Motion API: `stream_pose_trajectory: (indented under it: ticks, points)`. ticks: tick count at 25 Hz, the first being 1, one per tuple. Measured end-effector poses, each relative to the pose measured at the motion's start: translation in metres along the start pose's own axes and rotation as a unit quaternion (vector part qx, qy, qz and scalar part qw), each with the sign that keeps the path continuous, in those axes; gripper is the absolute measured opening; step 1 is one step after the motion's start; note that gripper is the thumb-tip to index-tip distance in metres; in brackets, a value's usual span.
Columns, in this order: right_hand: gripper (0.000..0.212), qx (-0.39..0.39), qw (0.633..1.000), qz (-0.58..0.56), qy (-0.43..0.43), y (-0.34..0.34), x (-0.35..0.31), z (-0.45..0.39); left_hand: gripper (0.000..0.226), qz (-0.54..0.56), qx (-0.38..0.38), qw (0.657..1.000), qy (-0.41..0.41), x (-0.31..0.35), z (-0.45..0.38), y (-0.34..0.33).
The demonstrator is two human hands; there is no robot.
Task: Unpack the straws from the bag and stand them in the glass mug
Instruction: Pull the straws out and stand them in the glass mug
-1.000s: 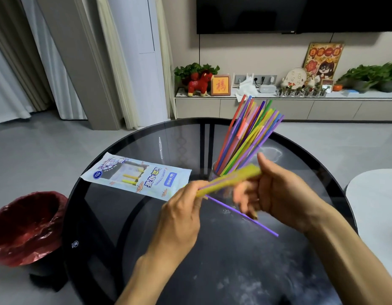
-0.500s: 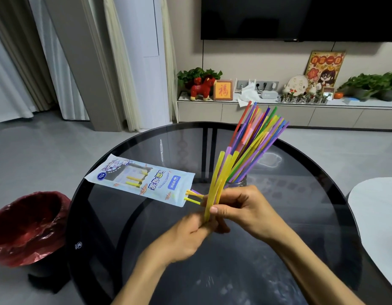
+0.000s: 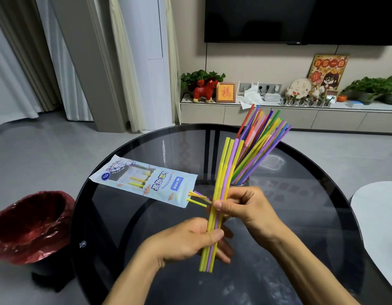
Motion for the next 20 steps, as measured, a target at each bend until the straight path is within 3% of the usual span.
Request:
stream_pose_trajectory:
  ticks: [2, 5, 7, 12, 20]
  points:
    - [0.024, 0.069, 0.997, -0.009, 0.014, 0.014, -0.003, -0.002, 0.025, -0.022, 0.117, 0.993, -0.013, -0.003, 0.0, 0.012]
    - [0.01, 0.187, 0.979, -0.054, 0.065, 0.054, -0.02, -0.002, 0.019, -0.016, 0.294, 0.955, -0.04, 0.0, 0.01, 0.031]
    - [0.006, 0.258, 0.959, -0.066, 0.099, 0.081, -0.032, -0.002, 0.011, -0.009, 0.357, 0.934, -0.036, 0.004, 0.016, 0.035]
    - [0.007, 0.374, 0.918, -0.018, 0.129, 0.108, -0.03, -0.022, 0.01, -0.028, 0.397, 0.916, -0.046, 0.009, 0.013, 0.028]
    - [0.009, 0.344, 0.936, 0.072, 0.016, 0.096, -0.008, -0.043, 0.008, -0.04, 0.417, 0.906, -0.055, 0.011, 0.016, 0.034]
Point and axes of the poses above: each hand's wrist, its own z-axis away from the middle knuckle, its own y-axis out of the back of the hand, x = y × z, the point moved 5 cm from there along -z, towards the middle knuckle, and after that the axes turned 11 degrees about -x, right-handed, at the moved point
